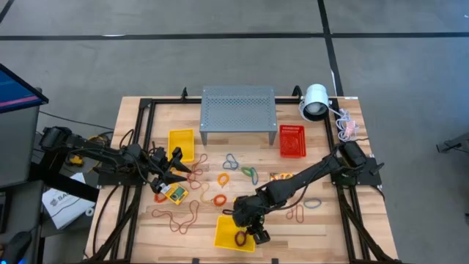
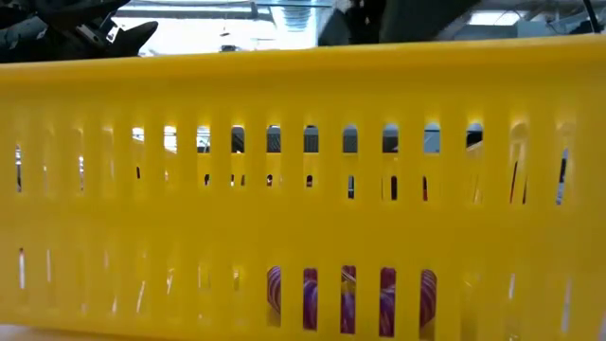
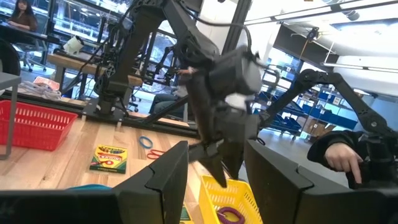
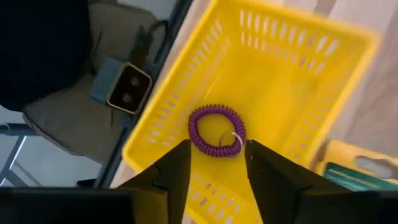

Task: Pick & Place Office Desk Supplies
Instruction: Put the blue rubber band into the red bin

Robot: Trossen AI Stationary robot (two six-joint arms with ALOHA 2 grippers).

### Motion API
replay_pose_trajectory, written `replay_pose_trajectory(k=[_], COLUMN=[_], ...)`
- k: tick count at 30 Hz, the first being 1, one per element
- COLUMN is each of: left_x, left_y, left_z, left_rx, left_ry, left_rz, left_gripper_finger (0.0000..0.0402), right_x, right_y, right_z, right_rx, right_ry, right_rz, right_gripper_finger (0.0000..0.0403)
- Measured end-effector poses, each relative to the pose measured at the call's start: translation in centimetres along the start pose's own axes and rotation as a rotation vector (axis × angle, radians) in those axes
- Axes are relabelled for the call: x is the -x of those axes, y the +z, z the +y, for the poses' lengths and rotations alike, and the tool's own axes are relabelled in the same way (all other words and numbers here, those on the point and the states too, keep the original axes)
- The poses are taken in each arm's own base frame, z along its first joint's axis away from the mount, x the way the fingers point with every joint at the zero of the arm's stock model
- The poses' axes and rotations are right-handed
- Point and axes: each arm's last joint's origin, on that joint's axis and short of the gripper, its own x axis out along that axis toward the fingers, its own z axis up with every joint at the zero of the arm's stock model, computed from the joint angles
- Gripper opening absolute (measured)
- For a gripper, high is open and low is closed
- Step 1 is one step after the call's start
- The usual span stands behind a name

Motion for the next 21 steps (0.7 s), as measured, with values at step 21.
replay_pose_trajectory(k=[21], left_x=[-0.1], left_y=[0.2], left_z=[0.0], left_rx=[-0.090], left_ry=[0.001], left_rz=[-0.002], left_gripper_finger=[0.0155], right_x=[10.4], right_y=[-0.4], right_z=[3.0], right_rx=[0.141], right_ry=[-0.720], right_rz=[-0.064], right_gripper_finger=[0.0176])
